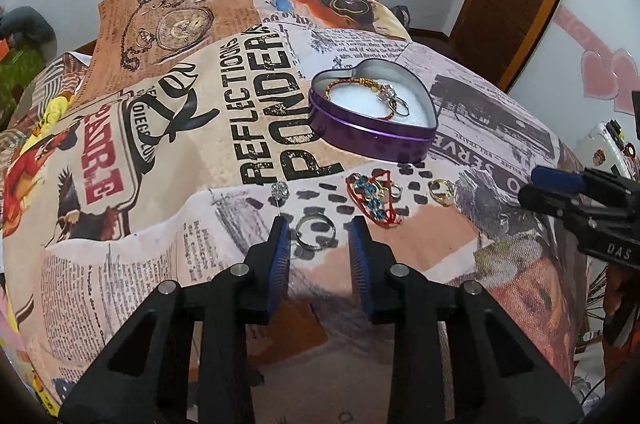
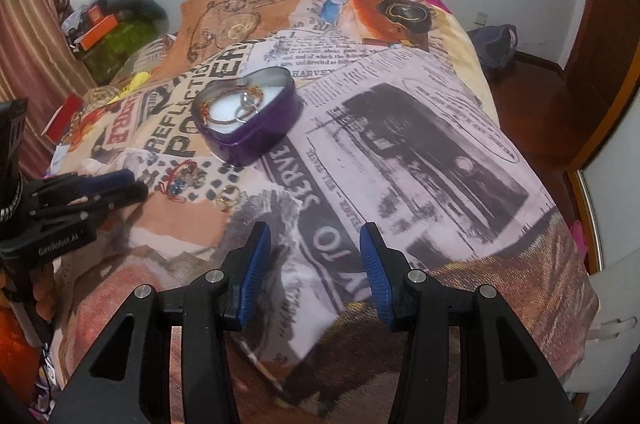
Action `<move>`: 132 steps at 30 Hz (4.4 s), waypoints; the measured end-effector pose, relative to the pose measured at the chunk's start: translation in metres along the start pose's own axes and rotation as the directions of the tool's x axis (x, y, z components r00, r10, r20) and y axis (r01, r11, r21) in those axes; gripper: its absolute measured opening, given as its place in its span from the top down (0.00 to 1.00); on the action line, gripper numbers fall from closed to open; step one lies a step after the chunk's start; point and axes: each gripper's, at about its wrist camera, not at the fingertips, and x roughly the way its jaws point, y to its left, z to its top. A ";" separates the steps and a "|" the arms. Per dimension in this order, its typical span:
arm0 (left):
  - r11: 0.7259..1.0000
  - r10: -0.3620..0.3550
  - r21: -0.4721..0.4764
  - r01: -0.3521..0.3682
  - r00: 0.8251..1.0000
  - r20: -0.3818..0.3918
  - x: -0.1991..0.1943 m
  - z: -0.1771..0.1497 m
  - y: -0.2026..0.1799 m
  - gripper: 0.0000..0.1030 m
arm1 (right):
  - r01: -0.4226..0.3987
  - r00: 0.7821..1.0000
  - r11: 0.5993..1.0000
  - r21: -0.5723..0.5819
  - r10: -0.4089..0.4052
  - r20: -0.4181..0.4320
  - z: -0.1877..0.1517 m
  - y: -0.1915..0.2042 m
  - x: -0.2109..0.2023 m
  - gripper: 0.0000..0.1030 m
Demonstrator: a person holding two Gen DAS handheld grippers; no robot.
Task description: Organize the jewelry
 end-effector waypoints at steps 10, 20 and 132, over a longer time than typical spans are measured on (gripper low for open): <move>1.000 0.008 0.006 -0.008 1.000 -0.010 0.008 0.001 -0.001 0.70 | -0.008 1.000 1.000 0.000 0.008 0.009 -0.004 0.000 0.005 0.58; 1.000 0.004 0.002 -0.004 1.000 0.017 0.004 0.001 0.002 0.80 | -0.048 0.999 0.998 -0.035 0.048 0.019 0.008 0.013 0.007 0.59; 0.999 -0.042 0.032 0.040 0.996 0.073 0.041 0.082 -0.019 0.80 | -0.068 0.995 0.981 -0.181 0.081 0.066 0.097 0.039 0.065 0.92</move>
